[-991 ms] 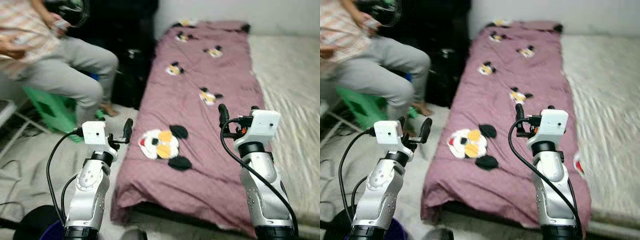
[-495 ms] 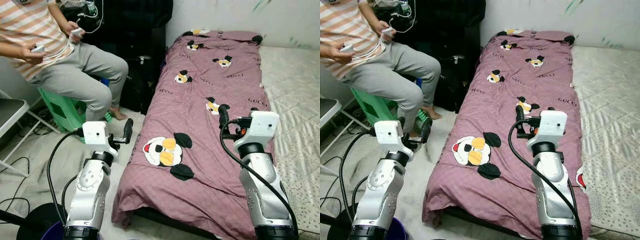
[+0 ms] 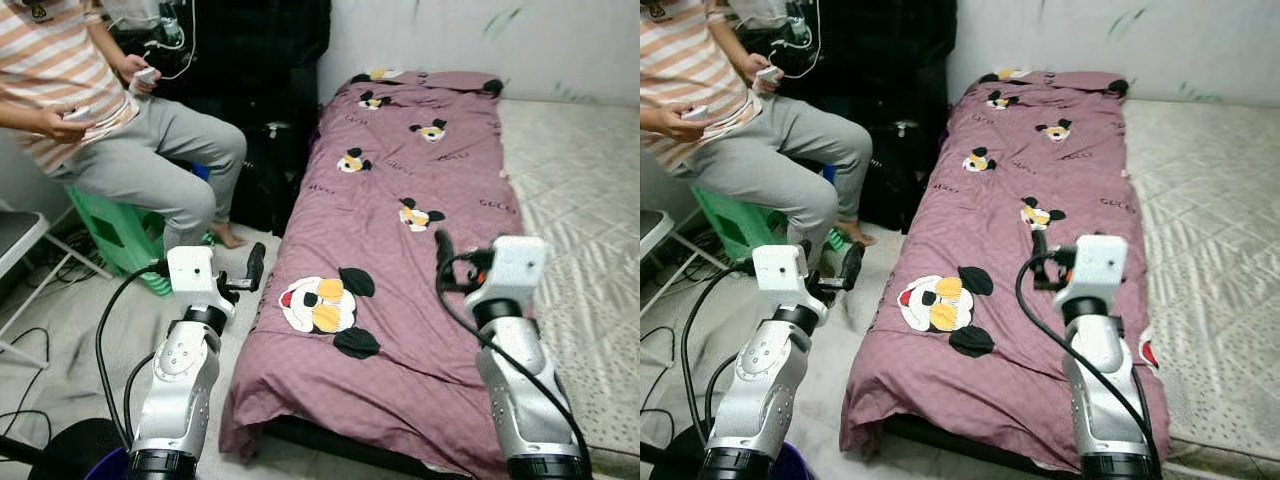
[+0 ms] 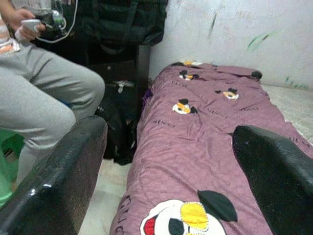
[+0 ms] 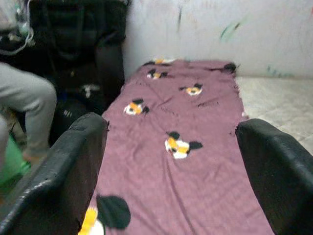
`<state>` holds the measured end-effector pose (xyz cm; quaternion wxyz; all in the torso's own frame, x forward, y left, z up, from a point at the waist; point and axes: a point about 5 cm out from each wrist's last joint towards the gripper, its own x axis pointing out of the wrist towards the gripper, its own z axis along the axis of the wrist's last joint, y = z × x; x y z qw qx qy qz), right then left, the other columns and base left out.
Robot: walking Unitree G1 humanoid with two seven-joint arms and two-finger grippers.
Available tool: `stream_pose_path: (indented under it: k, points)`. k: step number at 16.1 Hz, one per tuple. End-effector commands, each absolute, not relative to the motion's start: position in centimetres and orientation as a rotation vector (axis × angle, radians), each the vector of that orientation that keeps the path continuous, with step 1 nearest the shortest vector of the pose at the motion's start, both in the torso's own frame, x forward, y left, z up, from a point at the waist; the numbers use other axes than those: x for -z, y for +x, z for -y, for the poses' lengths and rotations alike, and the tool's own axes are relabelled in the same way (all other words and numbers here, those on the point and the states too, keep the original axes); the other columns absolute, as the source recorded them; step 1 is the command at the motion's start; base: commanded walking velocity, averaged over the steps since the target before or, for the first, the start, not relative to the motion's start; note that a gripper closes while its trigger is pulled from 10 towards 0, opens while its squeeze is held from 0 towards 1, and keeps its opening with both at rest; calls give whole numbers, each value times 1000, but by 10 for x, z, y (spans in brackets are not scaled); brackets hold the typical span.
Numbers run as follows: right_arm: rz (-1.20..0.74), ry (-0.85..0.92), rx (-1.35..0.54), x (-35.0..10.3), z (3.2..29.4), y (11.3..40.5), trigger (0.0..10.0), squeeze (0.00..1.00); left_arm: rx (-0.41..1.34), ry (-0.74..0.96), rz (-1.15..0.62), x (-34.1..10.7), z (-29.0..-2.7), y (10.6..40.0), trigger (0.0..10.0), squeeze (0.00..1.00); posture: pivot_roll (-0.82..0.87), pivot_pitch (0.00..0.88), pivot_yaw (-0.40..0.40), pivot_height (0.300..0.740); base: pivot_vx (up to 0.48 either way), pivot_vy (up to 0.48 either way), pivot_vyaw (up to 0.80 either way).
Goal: Clean up the room
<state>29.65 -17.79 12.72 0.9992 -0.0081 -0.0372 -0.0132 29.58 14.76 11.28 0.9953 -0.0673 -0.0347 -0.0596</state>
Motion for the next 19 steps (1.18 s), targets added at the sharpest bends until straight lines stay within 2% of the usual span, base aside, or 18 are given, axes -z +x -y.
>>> stream_pose_path:
  k: [1, 3, 6, 10, 15, 19]
  points:
    - [95, -26, -21, -132, 170, 302, 10000, 0, 80, -114, 76, -112, -156, 294, 10000, 0, 11, 0, 49, 740, 0, 0, 0]
    - [87, -43, -78, -133, 161, 309, 10000, 0, 22, -118, 80, -109, -164, 288, 10000, 0, 42, 0, -7, 740, 0, 0, 0]
    - [79, -56, -147, -133, 149, 317, 10000, 0, -35, -121, 80, -105, -172, 278, 10000, 0, 60, 0, -36, 740, 0, 0, 0]
    - [83, -54, -191, -132, 139, 317, 10000, 0, -52, -112, 63, -100, -174, 276, 10000, 0, 52, 0, -33, 740, 0, 0, 0]
    - [87, -25, -163, -130, 145, 313, 10000, 0, -29, -116, 64, -103, -167, 281, 10000, 0, 32, 0, -16, 740, 0, 0, 0]
    - [78, -32, -149, -129, 149, 312, 10000, 0, -23, -116, 62, -103, -166, 280, 10000, 0, 30, 0, -14, 740, 0, 0, -800]
